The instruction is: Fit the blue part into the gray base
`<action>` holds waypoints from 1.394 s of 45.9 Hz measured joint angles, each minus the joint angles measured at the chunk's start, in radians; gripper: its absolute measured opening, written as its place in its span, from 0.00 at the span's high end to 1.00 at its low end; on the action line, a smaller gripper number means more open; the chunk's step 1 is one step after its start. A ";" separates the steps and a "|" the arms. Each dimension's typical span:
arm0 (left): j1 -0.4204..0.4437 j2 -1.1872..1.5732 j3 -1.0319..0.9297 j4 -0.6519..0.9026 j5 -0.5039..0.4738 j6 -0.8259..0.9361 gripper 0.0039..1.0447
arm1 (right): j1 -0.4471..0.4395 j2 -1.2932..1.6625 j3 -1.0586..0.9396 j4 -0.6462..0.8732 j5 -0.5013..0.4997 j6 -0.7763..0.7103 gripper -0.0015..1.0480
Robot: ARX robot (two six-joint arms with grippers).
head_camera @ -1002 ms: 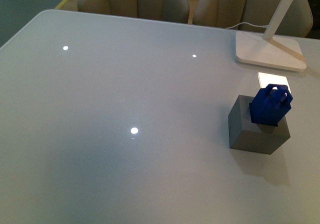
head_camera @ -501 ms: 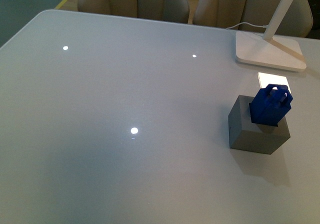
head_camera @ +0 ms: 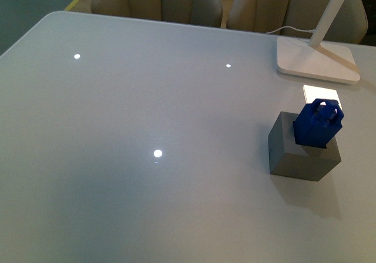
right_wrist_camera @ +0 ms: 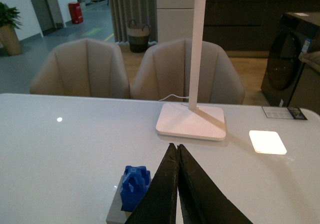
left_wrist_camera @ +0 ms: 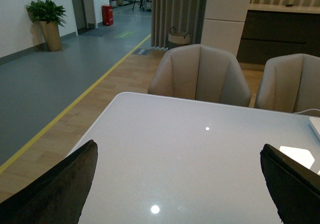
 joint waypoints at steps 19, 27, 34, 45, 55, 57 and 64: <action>0.000 0.000 0.000 0.000 0.000 0.000 0.07 | 0.000 -0.185 0.000 -0.190 0.000 -0.002 0.98; 0.000 0.000 0.000 0.000 0.000 0.000 0.07 | 0.000 -0.185 0.000 -0.190 0.000 -0.002 0.62; 0.000 0.000 0.000 0.000 0.000 0.000 0.07 | 0.000 -0.185 0.000 -0.190 0.000 -0.002 0.32; 0.000 0.000 0.000 0.000 0.000 0.000 0.07 | 0.000 -0.185 0.000 -0.190 0.000 -0.002 0.09; 0.000 0.000 0.000 0.000 0.000 0.000 0.07 | 0.000 -0.185 0.000 -0.190 0.000 -0.002 0.09; 0.000 0.000 0.000 0.000 0.000 0.000 0.07 | 0.000 -0.185 0.000 -0.190 0.000 -0.002 0.09; 0.000 0.000 0.000 0.000 0.000 0.000 0.07 | 0.000 -0.185 0.000 -0.190 0.000 -0.002 0.09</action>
